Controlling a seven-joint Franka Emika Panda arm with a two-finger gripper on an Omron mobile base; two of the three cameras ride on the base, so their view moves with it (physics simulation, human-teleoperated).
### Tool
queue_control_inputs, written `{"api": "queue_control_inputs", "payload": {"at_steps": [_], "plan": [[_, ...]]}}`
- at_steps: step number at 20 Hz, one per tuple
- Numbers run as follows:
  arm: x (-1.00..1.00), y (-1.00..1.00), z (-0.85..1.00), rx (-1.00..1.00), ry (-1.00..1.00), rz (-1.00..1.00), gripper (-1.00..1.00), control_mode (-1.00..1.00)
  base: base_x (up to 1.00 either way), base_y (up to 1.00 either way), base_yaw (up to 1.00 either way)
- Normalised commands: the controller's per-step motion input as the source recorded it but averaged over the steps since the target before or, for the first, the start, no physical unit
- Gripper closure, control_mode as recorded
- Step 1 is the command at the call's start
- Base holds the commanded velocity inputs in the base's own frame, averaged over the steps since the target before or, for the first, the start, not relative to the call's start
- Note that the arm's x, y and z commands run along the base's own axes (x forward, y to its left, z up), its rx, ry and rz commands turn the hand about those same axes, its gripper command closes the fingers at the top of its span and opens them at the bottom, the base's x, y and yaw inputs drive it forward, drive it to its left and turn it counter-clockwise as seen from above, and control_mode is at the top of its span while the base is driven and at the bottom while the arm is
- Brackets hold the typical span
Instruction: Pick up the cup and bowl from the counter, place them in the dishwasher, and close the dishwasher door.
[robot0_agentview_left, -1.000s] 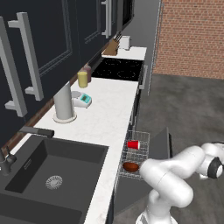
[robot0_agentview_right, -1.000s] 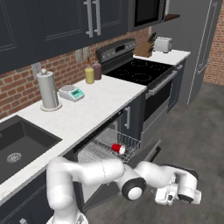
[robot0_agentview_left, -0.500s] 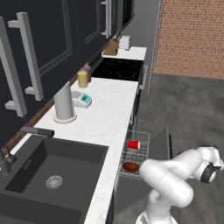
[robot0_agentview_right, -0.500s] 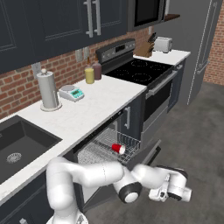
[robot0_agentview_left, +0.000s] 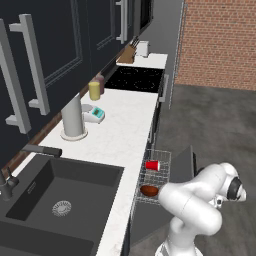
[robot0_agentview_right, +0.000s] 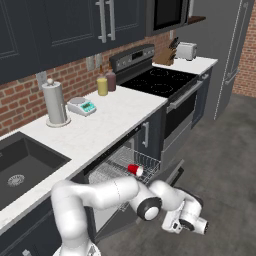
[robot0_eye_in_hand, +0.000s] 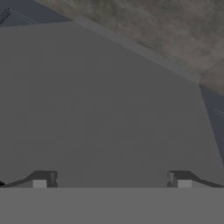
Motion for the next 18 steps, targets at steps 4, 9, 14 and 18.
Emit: {"api": "queue_control_inputs", "payload": {"at_steps": [4, 9, 14, 18], "plan": [[0.07, 0.03, -0.06, 0.00, -0.05, 0.00, -1.00, -1.00, 0.00, 0.00, 0.00], [0.07, 0.08, 0.00, 0.05, -0.01, 0.00, -1.00, -1.00, 0.00, 0.00, 0.00], [0.08, 0.11, 0.00, 0.14, 0.00, 0.00, -1.00, -1.00, 0.00, 0.00, 0.00], [0.07, 0.13, 0.07, 0.24, 0.00, 0.00, -1.00, -1.00, 0.00, 0.00, 0.00]]}}
